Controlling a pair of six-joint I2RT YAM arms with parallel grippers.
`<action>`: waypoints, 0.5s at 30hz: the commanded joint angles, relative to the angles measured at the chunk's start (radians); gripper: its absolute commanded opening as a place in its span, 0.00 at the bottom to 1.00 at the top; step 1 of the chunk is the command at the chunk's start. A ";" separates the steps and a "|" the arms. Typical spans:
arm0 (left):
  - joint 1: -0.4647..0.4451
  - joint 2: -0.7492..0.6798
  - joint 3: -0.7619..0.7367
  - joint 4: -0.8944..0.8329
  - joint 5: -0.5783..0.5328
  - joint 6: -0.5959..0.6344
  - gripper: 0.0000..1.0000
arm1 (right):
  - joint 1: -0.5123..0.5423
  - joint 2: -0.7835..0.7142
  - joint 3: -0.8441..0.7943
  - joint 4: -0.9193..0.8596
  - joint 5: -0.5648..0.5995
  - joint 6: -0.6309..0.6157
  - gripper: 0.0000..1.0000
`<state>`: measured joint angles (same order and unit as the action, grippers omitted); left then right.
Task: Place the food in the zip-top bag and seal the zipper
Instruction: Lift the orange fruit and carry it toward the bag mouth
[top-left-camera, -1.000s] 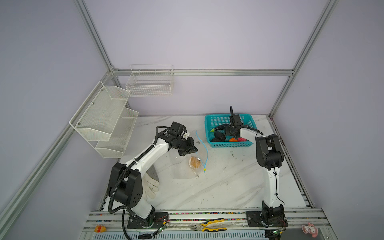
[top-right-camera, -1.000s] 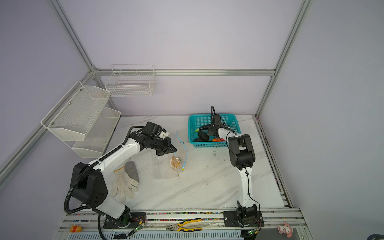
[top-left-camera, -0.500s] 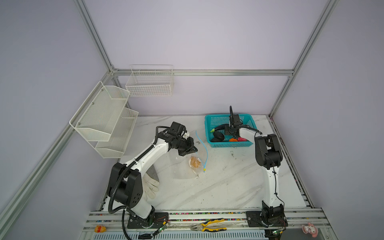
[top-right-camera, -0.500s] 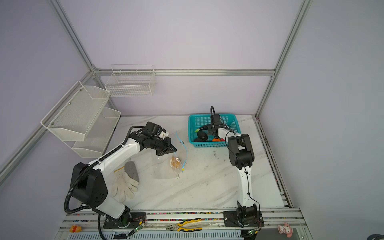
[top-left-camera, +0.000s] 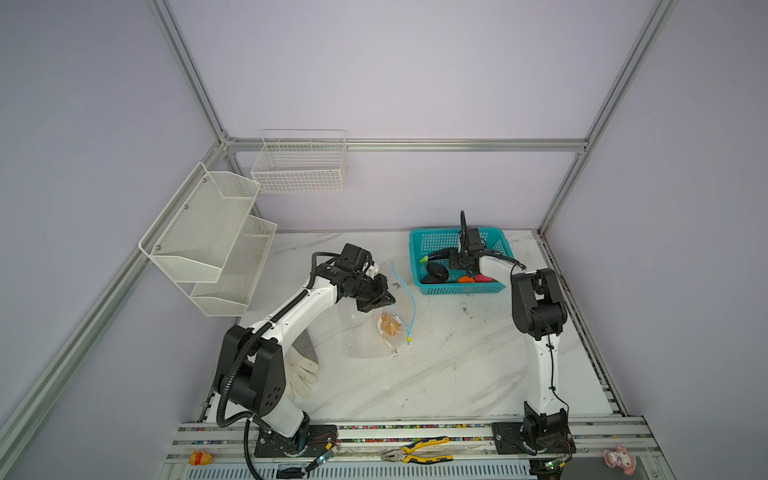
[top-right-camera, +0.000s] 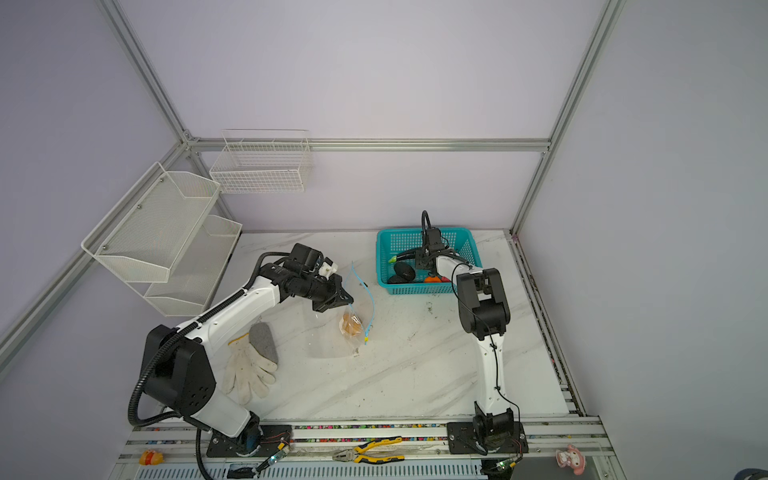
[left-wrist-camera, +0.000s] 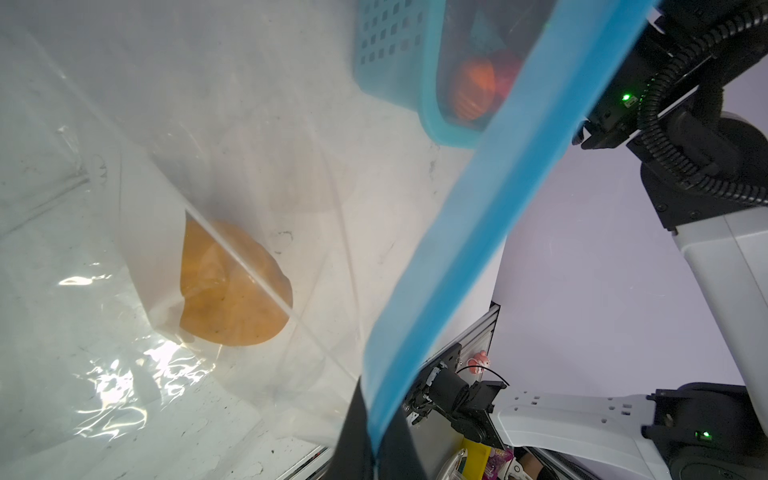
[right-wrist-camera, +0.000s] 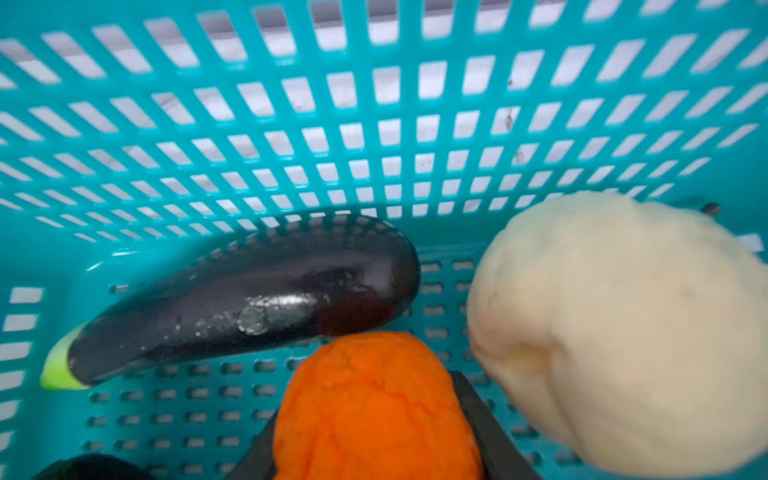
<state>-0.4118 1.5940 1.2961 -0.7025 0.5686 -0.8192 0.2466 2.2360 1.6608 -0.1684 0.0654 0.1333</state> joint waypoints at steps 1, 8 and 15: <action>0.002 0.012 0.028 0.018 0.013 0.012 0.00 | -0.005 -0.073 -0.014 0.015 0.012 0.003 0.31; 0.002 0.032 0.038 0.021 0.019 0.015 0.00 | -0.005 -0.125 -0.042 0.007 0.012 0.005 0.28; 0.002 0.035 0.041 0.026 0.017 0.013 0.00 | -0.004 -0.195 -0.086 0.008 -0.005 0.012 0.27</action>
<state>-0.4118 1.6325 1.2964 -0.6968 0.5697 -0.8192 0.2466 2.0941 1.5944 -0.1673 0.0635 0.1349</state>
